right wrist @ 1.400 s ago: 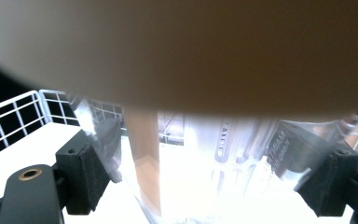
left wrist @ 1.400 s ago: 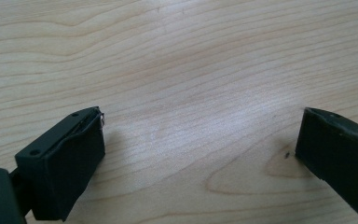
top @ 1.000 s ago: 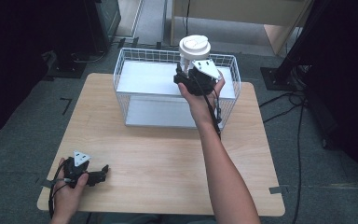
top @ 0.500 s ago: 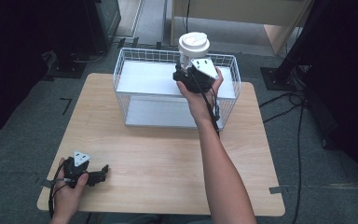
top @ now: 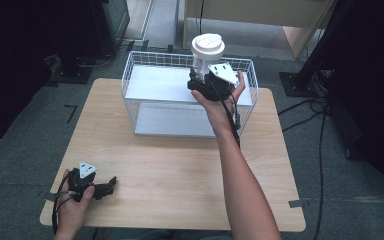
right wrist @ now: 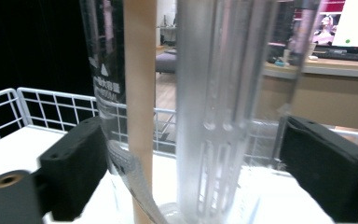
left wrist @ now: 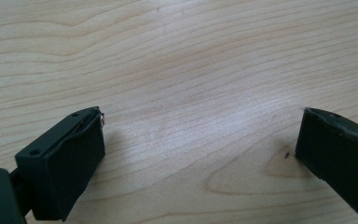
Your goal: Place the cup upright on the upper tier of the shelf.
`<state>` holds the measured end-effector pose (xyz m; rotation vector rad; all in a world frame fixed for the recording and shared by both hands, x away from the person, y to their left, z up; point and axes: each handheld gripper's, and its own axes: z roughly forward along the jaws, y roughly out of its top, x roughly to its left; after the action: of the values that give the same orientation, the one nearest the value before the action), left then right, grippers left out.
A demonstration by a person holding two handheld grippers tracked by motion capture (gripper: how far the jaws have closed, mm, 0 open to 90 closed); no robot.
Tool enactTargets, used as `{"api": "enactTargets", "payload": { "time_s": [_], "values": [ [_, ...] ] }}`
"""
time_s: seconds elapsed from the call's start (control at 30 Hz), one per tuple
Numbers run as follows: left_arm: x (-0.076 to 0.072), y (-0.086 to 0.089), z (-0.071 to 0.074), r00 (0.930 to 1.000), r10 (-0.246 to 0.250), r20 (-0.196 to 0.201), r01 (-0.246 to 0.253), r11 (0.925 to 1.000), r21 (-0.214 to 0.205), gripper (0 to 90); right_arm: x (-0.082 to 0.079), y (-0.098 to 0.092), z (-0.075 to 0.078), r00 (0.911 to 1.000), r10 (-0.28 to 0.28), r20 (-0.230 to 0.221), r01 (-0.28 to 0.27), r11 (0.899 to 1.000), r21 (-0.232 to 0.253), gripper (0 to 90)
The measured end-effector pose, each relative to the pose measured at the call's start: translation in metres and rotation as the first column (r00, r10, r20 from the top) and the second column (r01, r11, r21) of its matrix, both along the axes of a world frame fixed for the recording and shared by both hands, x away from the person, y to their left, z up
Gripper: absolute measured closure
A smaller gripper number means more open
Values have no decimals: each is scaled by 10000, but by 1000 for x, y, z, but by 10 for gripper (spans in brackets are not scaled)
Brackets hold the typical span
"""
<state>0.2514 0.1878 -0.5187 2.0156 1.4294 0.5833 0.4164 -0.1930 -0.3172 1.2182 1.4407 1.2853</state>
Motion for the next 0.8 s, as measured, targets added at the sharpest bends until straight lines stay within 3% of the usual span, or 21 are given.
{"api": "enactTargets", "payload": {
  "time_s": [0.23,0.47,0.8],
  "values": [
    [0,0,0,10000,-9,6,9,10000,30,15,-21,-12,2,9986,484,198,-480,9986,-205,34],
    [0,0,0,10000,6,-1,-6,10000,5,16,-18,-5,-3,9989,457,65,-451,9966,-692,206],
    [0,0,0,10000,-4,0,4,10000,2,16,-4,0,-11,9997,184,-154,-189,9993,-331,246]
  ]
}}
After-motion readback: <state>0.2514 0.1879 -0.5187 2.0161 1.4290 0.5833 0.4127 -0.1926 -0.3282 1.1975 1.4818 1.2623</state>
